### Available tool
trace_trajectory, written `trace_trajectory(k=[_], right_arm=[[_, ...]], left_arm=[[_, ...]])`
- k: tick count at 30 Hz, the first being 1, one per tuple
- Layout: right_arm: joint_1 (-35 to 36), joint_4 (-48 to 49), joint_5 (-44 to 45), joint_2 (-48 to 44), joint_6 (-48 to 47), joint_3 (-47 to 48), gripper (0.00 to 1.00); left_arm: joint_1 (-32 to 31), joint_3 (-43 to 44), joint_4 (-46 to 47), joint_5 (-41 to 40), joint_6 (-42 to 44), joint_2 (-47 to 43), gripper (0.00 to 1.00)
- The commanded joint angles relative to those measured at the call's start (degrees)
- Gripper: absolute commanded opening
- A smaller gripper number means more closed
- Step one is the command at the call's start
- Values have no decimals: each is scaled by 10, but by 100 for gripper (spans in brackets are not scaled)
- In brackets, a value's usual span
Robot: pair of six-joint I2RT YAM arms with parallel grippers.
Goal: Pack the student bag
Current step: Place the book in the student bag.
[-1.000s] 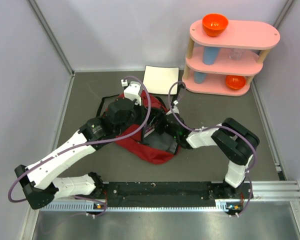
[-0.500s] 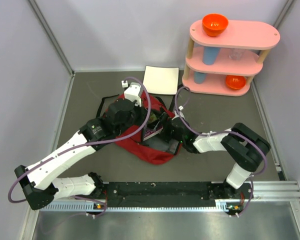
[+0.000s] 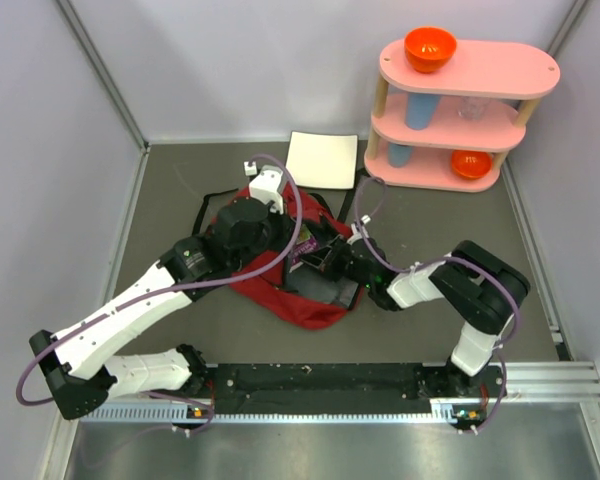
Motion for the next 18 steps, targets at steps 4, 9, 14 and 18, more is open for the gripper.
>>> trace_trajectory(k=[4,9,14,18], right_arm=[[-3,-18,6,0,-23,123,0],[-3,-25,13,60,0,181,1],[-2,-82,31,61,-22,186,27],[-5,-100,36,19,-51,142,52]], left_arm=[[3,-5,46,5,-12,-13,0],[2,4,44,9,-11,-6,0],[3,-2,40,5,-11,-11,0],[3,-4,40,4,-13,-10,0]])
